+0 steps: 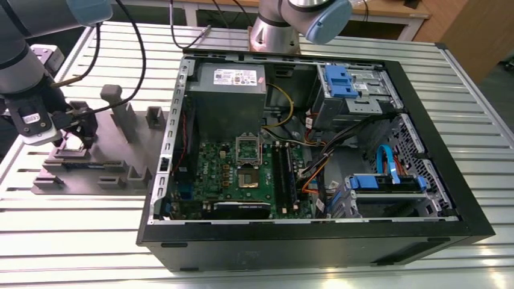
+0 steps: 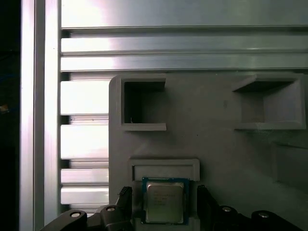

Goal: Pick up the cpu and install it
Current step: 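Pick up the cpu and move it towards the insertion slot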

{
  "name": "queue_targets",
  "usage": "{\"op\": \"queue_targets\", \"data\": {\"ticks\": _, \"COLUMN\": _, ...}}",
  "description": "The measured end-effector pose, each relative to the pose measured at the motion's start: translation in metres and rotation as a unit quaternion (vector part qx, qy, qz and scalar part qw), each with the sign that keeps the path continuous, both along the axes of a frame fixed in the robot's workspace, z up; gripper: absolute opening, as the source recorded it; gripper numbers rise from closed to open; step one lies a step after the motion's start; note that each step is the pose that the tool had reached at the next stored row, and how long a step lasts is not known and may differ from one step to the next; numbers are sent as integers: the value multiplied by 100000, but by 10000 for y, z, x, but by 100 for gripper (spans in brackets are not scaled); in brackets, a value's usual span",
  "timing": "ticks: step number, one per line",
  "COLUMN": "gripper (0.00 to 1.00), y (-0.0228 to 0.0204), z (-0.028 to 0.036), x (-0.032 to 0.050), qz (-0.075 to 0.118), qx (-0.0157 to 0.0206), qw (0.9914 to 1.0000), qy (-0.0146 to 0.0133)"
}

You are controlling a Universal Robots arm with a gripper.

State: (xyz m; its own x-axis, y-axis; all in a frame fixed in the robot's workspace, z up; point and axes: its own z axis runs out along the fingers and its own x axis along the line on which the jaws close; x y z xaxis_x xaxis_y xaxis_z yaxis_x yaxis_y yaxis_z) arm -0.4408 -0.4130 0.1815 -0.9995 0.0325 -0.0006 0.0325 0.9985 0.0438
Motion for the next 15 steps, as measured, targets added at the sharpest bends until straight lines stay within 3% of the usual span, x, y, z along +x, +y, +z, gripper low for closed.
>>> {"op": "queue_targets", "data": {"ticks": 6, "gripper": 65, "y": 0, "z": -2, "x": 0, "qz": 2, "qx": -15, "qw": 100000, "qy": -10}}
{"op": "queue_targets", "data": {"ticks": 8, "gripper": 63, "y": 0, "z": -2, "x": 0, "qz": -1, "qx": -18, "qw": 100000, "qy": -10}}
{"op": "queue_targets", "data": {"ticks": 9, "gripper": 56, "y": 0, "z": -2, "x": 0, "qz": 1, "qx": -22, "qw": 100000, "qy": -17}}
{"op": "queue_targets", "data": {"ticks": 15, "gripper": 56, "y": 2, "z": 20, "x": 0, "qz": 2, "qx": -29, "qw": 100000, "qy": -29}}
